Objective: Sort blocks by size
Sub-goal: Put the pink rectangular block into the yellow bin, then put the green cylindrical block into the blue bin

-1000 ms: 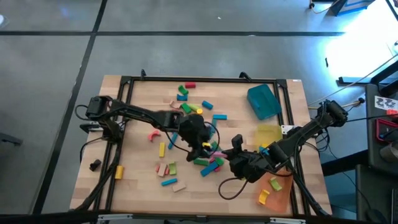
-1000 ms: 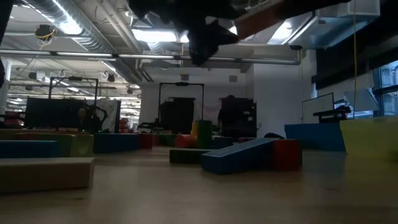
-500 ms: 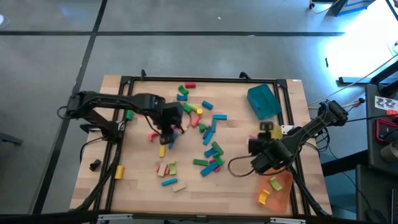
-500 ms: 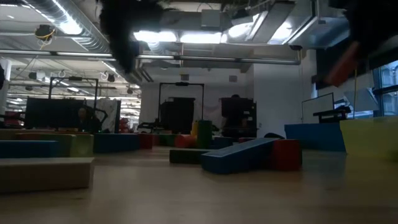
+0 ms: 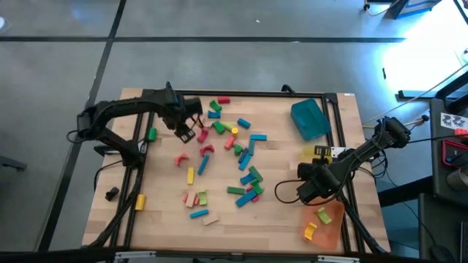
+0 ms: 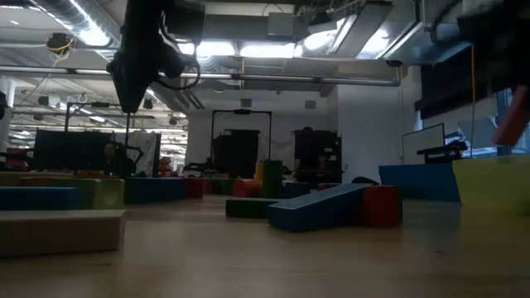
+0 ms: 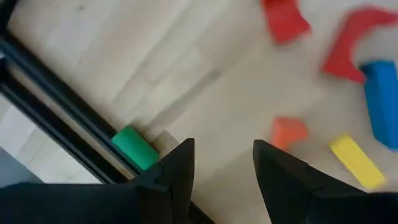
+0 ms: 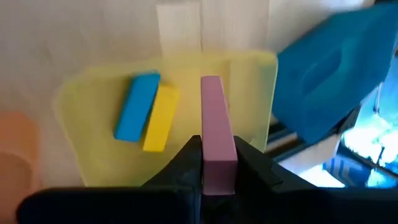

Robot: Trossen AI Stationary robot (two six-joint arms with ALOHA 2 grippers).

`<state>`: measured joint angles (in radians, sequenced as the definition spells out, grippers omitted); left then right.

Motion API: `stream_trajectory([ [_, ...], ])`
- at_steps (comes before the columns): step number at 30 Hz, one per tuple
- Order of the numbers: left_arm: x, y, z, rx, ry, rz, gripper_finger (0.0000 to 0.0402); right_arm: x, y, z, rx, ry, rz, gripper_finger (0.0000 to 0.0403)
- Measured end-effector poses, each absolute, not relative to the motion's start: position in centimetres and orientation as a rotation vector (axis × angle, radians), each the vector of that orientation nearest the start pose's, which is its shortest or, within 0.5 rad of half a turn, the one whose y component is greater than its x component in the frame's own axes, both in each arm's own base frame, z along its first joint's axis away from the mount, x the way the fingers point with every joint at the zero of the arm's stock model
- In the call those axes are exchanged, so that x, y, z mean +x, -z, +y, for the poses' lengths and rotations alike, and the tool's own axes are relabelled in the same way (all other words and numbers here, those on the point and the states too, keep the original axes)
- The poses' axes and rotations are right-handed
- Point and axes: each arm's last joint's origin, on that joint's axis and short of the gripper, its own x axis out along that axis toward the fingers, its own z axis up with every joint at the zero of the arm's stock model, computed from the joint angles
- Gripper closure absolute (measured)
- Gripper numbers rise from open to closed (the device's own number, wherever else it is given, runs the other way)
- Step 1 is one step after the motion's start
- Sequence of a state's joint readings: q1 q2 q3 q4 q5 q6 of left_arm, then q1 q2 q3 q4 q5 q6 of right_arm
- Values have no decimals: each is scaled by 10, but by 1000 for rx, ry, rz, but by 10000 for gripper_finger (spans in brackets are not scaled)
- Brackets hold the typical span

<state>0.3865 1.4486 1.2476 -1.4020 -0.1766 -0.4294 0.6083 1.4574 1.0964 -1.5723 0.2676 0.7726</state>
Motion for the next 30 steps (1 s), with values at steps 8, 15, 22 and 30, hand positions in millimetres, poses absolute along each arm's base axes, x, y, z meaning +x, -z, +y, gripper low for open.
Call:
stream_trajectory([
  [8, 199, -279, 130, -572, -861, 1487, 254, 163, -226, 107, -224, 484, 1756, 338],
  [15, 190, -270, 142, -596, -976, 1472, 254, 164, -219, 107, -213, 475, 1732, 294],
  [22, 168, -234, 144, -715, -1083, 1580, 254, 167, -217, 109, -186, 451, 1701, 261],
  [30, 147, -197, 139, -798, -1157, 1656, 254, 169, -216, 111, -167, 435, 1680, 261],
])
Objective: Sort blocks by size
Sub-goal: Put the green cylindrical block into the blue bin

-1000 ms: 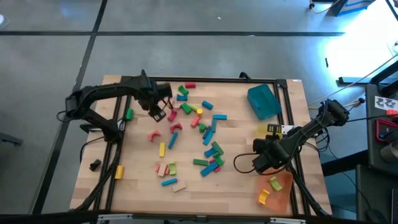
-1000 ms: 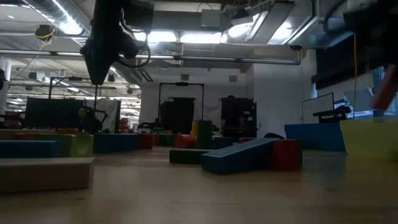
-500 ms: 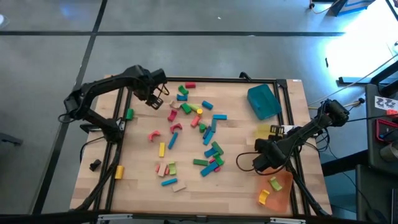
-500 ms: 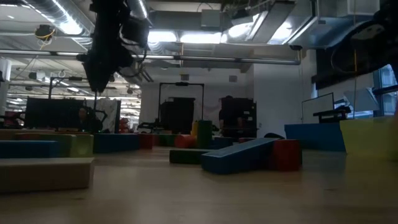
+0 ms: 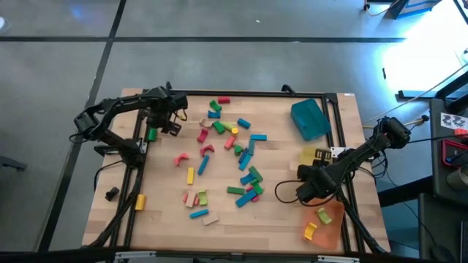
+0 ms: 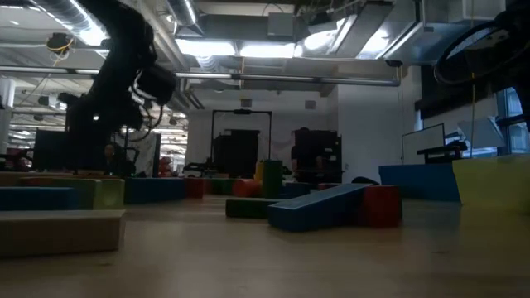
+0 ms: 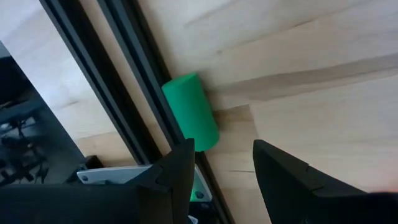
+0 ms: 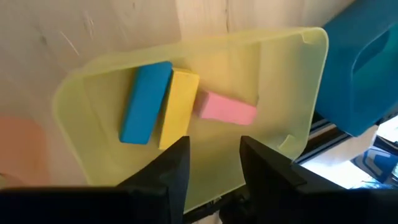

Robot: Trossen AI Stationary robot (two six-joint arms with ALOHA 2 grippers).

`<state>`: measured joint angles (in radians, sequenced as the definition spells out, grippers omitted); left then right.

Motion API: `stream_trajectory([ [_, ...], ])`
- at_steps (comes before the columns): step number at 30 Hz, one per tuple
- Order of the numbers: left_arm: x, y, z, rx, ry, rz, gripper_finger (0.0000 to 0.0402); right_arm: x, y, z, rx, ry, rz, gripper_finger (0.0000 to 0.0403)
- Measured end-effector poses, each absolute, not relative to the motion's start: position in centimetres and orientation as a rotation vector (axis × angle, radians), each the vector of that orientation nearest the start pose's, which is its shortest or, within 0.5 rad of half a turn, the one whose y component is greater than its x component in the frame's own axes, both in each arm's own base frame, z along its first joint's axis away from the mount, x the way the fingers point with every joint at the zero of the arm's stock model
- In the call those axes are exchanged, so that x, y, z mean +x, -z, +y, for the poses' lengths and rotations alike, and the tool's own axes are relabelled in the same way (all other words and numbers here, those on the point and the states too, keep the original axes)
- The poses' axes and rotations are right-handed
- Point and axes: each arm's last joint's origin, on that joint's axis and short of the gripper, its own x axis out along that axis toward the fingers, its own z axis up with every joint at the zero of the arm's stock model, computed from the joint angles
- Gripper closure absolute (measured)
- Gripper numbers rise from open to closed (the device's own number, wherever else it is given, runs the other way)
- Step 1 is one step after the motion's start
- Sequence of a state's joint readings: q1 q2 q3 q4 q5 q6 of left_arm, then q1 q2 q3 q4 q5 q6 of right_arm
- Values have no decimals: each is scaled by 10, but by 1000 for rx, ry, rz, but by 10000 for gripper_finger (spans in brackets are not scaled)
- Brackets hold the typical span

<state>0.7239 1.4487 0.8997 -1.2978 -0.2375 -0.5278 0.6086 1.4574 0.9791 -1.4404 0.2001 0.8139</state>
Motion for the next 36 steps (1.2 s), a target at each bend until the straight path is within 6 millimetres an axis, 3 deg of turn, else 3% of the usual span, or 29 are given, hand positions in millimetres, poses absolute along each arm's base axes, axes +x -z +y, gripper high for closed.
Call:
stream_trajectory([
  [10, 130, -161, 137, -789, -1222, 1638, 254, 172, -215, 113, -150, 412, 1655, 260],
  [22, 118, -149, 144, -804, -1323, 1582, 254, 172, -215, 113, -150, 411, 1655, 260],
  [29, 112, -136, 144, -888, -1252, 1540, 255, 172, -215, 113, -165, 417, 1643, 260],
  [36, 111, -135, 145, -885, -1214, 1551, 283, 174, -215, 111, -232, 433, 1594, 260],
])
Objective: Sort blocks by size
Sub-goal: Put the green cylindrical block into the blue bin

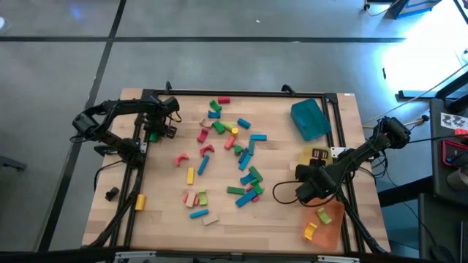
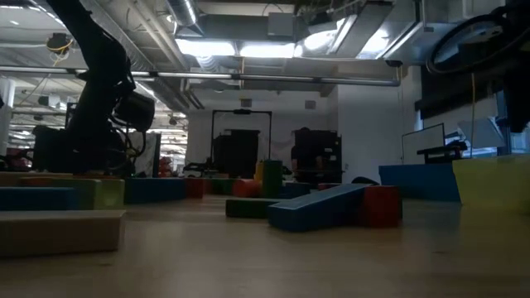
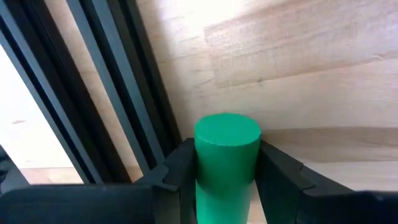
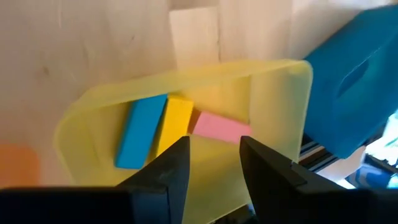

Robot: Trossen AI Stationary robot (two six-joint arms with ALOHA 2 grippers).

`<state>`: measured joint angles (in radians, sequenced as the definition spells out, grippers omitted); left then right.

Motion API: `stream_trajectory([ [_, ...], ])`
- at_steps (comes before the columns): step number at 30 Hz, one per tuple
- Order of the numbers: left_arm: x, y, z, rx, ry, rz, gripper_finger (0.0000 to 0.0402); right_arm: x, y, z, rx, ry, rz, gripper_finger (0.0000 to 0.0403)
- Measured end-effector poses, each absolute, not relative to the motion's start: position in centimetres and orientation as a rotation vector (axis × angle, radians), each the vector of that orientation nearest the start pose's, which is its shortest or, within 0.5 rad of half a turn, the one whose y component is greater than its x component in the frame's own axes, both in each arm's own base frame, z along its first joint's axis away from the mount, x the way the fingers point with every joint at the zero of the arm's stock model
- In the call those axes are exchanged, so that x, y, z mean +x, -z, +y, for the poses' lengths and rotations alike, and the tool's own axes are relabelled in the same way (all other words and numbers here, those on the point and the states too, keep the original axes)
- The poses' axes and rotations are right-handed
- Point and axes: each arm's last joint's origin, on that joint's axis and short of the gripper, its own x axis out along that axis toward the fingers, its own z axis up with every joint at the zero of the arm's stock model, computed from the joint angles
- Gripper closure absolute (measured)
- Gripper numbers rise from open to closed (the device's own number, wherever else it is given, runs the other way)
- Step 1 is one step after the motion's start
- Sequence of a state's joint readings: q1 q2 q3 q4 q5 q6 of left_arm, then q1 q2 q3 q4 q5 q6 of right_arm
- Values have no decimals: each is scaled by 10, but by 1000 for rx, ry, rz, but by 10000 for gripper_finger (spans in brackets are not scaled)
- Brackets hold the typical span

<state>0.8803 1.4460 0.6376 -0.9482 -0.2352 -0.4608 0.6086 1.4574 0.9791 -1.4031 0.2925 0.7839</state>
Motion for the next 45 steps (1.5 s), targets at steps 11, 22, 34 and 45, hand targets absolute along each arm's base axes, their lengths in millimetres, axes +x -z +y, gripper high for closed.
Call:
stream_trajectory([
  [11, 139, -167, 160, -1116, -893, 1215, 284, 189, -216, 112, -419, 472, 1292, 260],
  [22, 208, -205, 167, -1008, -530, 618, 280, 215, -222, 116, -305, 640, 848, 260],
  [34, 277, -258, 109, -451, -134, 157, 276, 261, -228, 66, -152, 677, 816, 260],
  [45, 290, -258, 70, -253, -39, 172, 275, 304, -271, 18, 32, 261, 499, 260],
])
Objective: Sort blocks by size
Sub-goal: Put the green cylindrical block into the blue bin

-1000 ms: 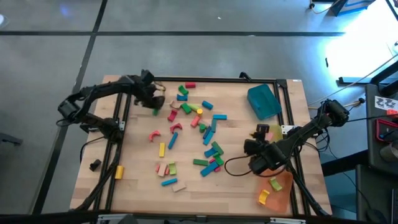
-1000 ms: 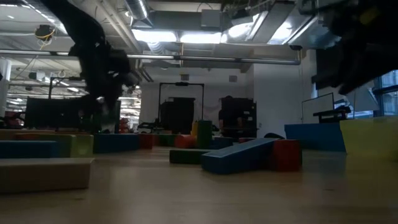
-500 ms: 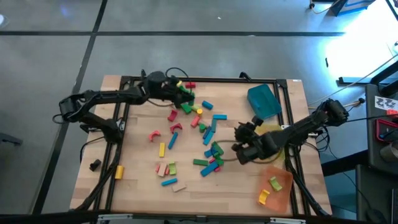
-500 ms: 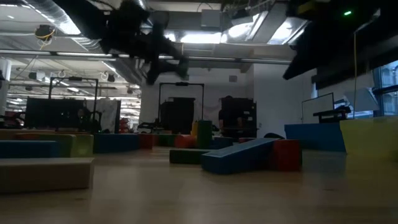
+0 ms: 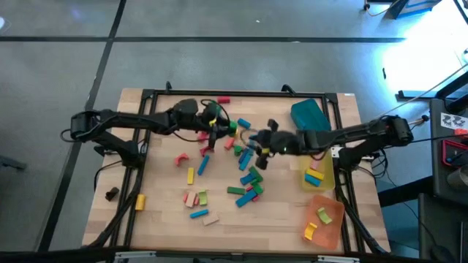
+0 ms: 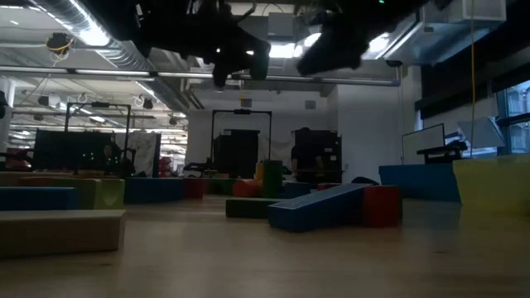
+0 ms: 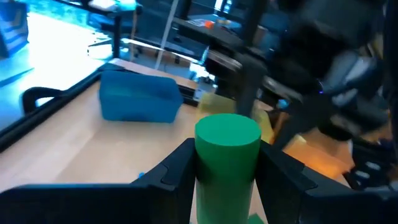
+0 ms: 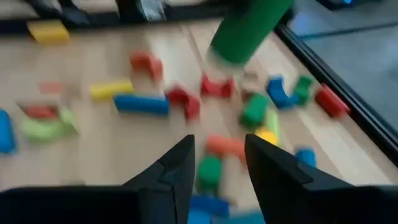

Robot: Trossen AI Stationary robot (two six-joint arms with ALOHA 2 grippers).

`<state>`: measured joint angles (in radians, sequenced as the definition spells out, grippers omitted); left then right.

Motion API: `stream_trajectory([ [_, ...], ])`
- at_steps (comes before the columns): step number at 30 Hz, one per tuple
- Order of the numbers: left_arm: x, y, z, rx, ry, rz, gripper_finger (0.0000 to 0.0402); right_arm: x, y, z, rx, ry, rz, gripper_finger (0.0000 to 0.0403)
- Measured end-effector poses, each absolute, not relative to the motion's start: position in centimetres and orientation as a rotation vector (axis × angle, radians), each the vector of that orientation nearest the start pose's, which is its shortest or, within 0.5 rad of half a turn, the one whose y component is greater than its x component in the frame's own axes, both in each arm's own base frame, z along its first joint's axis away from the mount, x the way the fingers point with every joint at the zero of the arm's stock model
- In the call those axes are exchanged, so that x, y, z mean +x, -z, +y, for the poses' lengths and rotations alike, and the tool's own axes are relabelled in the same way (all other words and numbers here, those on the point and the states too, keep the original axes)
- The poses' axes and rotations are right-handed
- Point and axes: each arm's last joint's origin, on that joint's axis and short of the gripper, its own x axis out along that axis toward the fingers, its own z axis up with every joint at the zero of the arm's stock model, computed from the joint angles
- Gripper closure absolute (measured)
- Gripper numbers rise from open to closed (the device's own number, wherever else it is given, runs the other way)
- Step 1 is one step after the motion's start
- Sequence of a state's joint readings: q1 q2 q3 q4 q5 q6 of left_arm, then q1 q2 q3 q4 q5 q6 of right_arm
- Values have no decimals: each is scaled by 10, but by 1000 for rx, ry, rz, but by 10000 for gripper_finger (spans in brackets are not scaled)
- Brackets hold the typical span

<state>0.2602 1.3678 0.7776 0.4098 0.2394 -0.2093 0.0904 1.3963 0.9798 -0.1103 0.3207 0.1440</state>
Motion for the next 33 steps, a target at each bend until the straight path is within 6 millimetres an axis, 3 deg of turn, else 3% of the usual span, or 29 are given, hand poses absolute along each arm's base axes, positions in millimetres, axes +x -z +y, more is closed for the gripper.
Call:
stream_trajectory([
  [6, 295, -264, 52, -171, 23, 120, 275, 311, -278, 3, 100, 88, 434, 260],
  [11, 297, -265, 41, -104, -10, 109, 275, 313, -277, 1, 74, 22, 428, 260],
  [22, 300, -269, 17, -88, 34, 68, 275, 318, -286, 2, 8, -1, 315, 260],
  [33, 302, -274, 9, -41, 22, -12, 275, 319, -292, 3, 4, -42, 252, 260],
])
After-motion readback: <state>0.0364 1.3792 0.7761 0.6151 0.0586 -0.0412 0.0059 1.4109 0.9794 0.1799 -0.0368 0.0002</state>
